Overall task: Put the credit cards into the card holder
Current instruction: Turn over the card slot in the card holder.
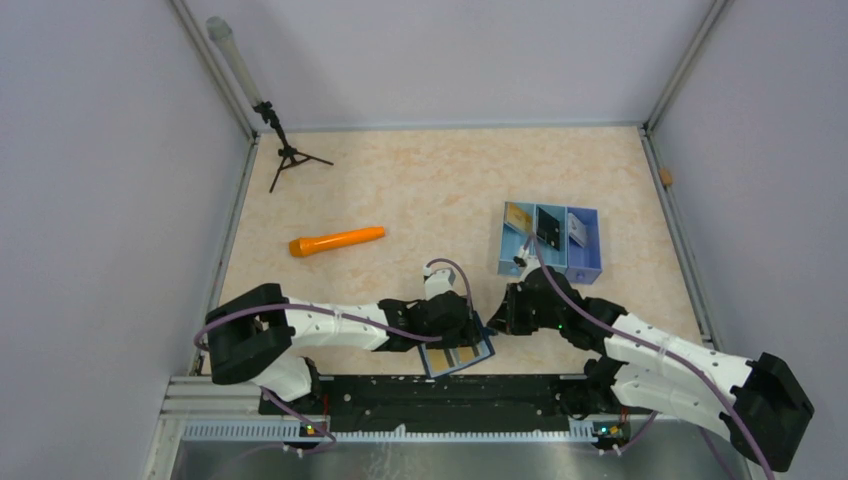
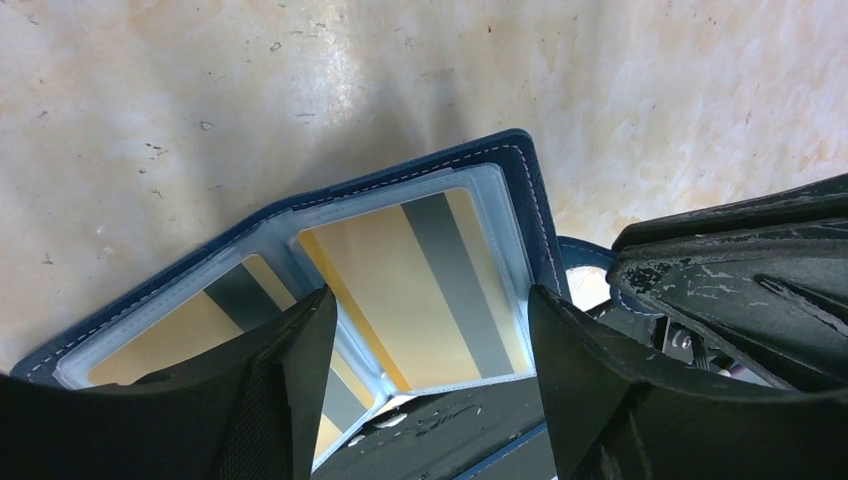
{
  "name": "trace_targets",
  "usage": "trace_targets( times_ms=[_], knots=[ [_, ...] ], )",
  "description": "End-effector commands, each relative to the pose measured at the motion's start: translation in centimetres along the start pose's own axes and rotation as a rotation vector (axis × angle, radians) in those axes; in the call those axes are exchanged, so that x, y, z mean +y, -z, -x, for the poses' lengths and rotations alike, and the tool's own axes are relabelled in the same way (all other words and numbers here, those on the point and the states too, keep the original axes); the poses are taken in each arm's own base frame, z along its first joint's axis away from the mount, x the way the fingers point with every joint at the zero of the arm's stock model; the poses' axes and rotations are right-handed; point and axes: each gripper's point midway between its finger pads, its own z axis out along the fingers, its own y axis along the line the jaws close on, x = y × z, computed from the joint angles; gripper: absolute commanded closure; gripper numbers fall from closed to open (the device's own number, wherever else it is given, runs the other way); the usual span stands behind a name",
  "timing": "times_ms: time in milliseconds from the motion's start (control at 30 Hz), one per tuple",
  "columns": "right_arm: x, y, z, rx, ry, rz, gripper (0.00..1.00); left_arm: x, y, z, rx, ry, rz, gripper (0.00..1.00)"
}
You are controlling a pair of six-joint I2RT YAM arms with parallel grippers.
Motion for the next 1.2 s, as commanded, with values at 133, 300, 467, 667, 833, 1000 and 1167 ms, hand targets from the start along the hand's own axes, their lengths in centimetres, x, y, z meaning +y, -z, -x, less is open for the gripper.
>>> trace_targets(
  times_ms=[133,300,467,667,833,1000,1167],
  knots=[
    [1.1,1.1,2.3,-0.088,0.014,-0.007,1.00,-0.1,0.3,0.1,-0.004,0.026,-0.002,0.29],
    [-0.8,1.5,2.6,-0.109,0.010,-0.108,1.00,0.5,1.0,0.5,-0.022,0.028,0.011,0.29],
    [-1.3,1.5,2.5,-0.109,0.009,-0.131,1.00,1.1,1.2,0.4,-0.021,0.028,0.031,0.29],
    [-1.4,1.4,2.6,-0.111,0.009,-0.139,1.00,1.6,1.8,0.4,-0.023,0.036,0.043,0.29],
    [-1.6,1.2,2.5,-0.107,0.013,-0.147,1.00,2.2,2.4,0.4,-0.033,0.060,0.036,0.29],
    [-1.6,1.2,2.5,-0.106,0.014,-0.146,1.00,2.6,2.7,0.3,-0.033,0.078,0.036,0.29],
    [-1.6,1.1,2.5,-0.106,0.014,-0.146,1.00,3.1,3.2,0.2,-0.036,0.101,0.031,0.29]
  ],
)
